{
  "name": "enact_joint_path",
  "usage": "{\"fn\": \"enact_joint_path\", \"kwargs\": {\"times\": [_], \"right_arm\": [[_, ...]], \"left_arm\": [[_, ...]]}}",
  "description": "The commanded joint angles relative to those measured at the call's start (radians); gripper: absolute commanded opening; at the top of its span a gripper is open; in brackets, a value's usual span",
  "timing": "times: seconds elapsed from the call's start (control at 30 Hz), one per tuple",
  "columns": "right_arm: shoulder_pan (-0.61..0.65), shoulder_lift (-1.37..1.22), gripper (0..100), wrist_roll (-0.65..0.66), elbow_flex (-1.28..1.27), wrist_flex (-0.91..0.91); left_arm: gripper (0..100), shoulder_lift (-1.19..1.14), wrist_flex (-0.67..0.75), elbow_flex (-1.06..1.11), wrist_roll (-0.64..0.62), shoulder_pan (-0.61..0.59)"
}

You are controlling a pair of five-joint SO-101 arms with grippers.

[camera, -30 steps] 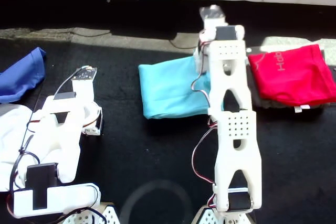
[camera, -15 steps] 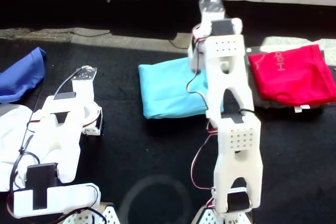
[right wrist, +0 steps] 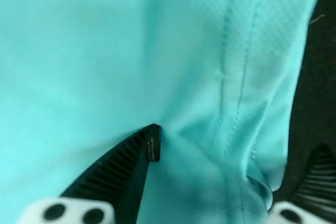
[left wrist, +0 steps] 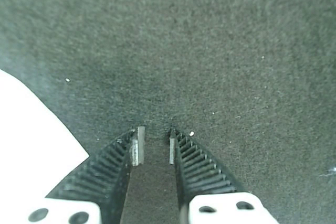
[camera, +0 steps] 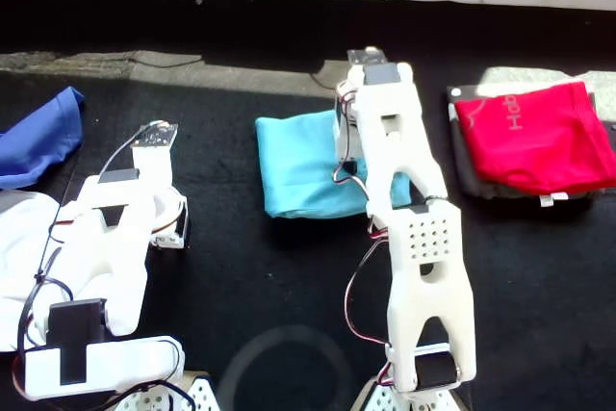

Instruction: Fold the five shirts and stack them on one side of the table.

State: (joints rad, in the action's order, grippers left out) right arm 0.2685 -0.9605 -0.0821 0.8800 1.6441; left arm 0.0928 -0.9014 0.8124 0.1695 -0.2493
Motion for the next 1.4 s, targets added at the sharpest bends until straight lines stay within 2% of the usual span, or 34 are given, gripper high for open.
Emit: {"fn": "enact_joint_path", "kwargs": {"times": [0.0, 0.13, 0.2, 0.27, 0.3, 0.37, 0.43, 0.67, 0.9, 1.07, 1.37], "right_arm": [[-0.022, -0.062, 41.1, -0.009, 0.048, -0.022], [-0.022, -0.131, 39.0, -0.003, 0.081, 0.016], [-0.019, -0.151, 26.8, 0.000, 0.099, 0.053], [-0.022, -0.163, 6.3, 0.000, 0.127, 0.074], [-0.025, -0.168, 0.0, -0.002, 0.142, 0.081], [-0.042, -0.168, 4.3, -0.002, 0.166, 0.099], [-0.064, -0.159, 0.3, -0.002, 0.200, 0.111], [-0.163, -0.036, 0.5, 0.094, 0.295, 0.124], [-0.216, 0.384, 0.5, 0.175, -0.013, 0.122], [-0.240, 0.662, 0.5, 0.324, -0.189, 0.122], [-0.369, 0.797, 0.5, 0.505, -0.211, 0.117]], "left_arm": [[10, -0.001, 0.031, 0.005, 0.008, -0.007], [10, -0.001, 0.031, 0.005, 0.008, -0.007], [10, -0.001, 0.031, 0.005, 0.008, -0.007], [10, -0.001, 0.031, 0.005, 0.008, -0.007], [10, -0.001, 0.031, 0.005, 0.008, -0.007], [10, -0.001, 0.031, 0.005, 0.008, -0.007], [10, -0.001, 0.031, 0.005, 0.008, -0.007], [10, -0.001, 0.031, 0.005, 0.008, -0.007], [10, -0.001, 0.031, 0.005, 0.008, -0.007], [10, -0.001, 0.031, 0.005, 0.008, -0.007], [10, -0.001, 0.032, 0.005, 0.008, -0.007]]}}
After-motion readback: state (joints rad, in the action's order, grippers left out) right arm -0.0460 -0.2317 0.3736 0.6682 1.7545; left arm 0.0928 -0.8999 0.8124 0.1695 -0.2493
